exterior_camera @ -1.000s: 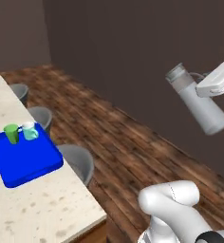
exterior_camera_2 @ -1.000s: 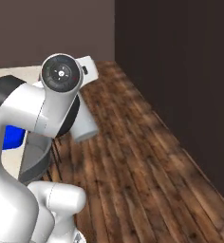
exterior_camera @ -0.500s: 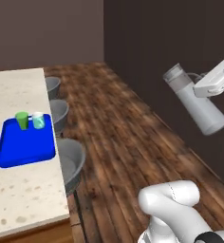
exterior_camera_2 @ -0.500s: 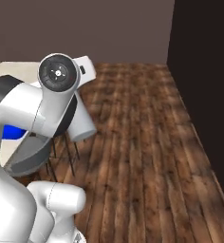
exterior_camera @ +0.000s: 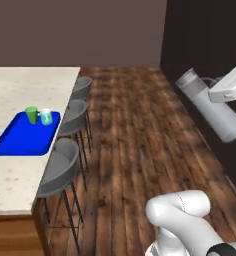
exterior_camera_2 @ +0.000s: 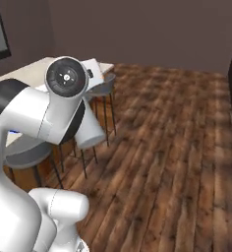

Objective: There is a tray on the dining counter. Grab the cup, mug, and pitcher and place them on the tray. The pitcher may be placed next to the tray if it cannot fit the tray.

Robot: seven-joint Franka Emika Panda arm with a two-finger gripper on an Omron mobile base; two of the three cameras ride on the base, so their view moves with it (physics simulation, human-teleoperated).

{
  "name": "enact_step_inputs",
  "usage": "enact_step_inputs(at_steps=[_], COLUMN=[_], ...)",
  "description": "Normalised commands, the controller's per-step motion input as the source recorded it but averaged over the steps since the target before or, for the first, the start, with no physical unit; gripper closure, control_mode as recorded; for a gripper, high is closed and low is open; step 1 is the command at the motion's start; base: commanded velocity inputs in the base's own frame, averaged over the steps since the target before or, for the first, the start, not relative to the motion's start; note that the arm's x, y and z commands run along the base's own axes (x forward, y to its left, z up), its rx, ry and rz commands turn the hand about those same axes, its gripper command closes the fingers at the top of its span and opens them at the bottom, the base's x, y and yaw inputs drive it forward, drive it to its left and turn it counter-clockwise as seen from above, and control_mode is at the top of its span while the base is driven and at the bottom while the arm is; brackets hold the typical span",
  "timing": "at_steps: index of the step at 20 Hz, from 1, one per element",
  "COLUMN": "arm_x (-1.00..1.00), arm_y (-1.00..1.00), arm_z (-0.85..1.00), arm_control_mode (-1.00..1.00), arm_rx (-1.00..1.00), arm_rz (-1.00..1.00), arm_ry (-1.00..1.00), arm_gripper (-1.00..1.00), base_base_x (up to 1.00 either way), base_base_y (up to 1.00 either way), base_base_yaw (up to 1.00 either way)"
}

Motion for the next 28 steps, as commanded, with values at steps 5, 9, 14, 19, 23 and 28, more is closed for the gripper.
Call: enact_step_inputs(at_steps=[5,9,14,19,23,28], arm_x=[0.0,0.0,0.0,0.0,0.0,0.0], arm_y=[0.0,0.0,0.0,0.0,0.0,0.0], arm_z=[0.0,0.0,0.0,0.0,0.0,0.0], arm_control_mode=[1.0,1.0,1.0,1.0,1.0,1.0], arm_rx=[0.0,0.0,0.0,0.0,0.0,0.0], arm_rz=[0.0,0.0,0.0,0.0,0.0,0.0], arm_ry=[0.0,0.0,0.0,0.0,0.0,0.0], arm_gripper=[1.0,1.0,1.0,1.0,1.0,1.0], base_base_x=[0.49,0.6,0.59,0.49,0.45,0.46], base_base_y=[-0.32,-0.39,-0.61,-0.74,-0.64,-0.52], base_base_yaw=[0.69,0.62,0.48,0.43,0.43,0.42])
